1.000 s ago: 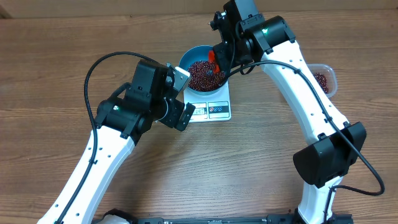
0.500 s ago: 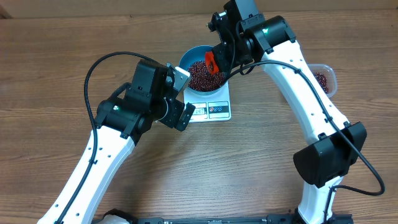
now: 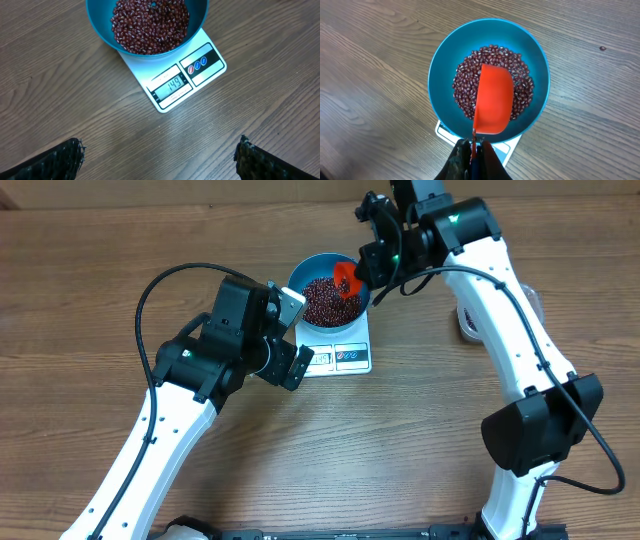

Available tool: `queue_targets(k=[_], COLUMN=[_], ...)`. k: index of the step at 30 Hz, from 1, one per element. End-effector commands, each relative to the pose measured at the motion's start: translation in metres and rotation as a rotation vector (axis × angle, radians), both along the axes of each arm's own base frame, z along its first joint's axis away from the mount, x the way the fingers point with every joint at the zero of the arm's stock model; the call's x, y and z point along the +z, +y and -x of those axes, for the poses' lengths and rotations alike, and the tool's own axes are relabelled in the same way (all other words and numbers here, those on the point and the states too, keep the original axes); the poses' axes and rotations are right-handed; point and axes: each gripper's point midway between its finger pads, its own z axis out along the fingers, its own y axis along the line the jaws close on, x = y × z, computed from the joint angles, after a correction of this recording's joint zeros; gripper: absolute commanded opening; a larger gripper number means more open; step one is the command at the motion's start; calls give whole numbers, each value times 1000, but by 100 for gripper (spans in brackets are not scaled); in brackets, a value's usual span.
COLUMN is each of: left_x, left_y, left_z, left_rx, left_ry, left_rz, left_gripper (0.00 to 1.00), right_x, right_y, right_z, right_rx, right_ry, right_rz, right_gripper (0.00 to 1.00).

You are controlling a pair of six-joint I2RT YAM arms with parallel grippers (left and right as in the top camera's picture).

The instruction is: Scoop item into bowl and weigh 150g on scale

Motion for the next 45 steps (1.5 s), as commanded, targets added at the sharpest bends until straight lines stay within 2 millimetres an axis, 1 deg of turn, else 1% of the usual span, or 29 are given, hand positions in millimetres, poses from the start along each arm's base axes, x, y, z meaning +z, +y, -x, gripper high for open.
queue_targets(k=[1,15,28,41,45], left_x=[-1,-1,-1,-1,-1], left_y=[-5,-5,-5,-5,-5], left_z=[1,1,1,1,1], left_rx=[-30,-30,-30,-30,-30], left_ry=[2,2,2,2,2], left_rz=[1,1,1,1,1], left_gripper=[100,99,99,100,99], right_x=[32,30,21,21,22], right_y=[-1,-4,4,4,10], right_z=[2,1,3,2,5], right_rx=[9,4,-18,-17,1], right_ry=[-57,-59,-139,-143,-133], right_rz=[-54,-39,171,168,142], right_gripper=[4,4,4,4,4])
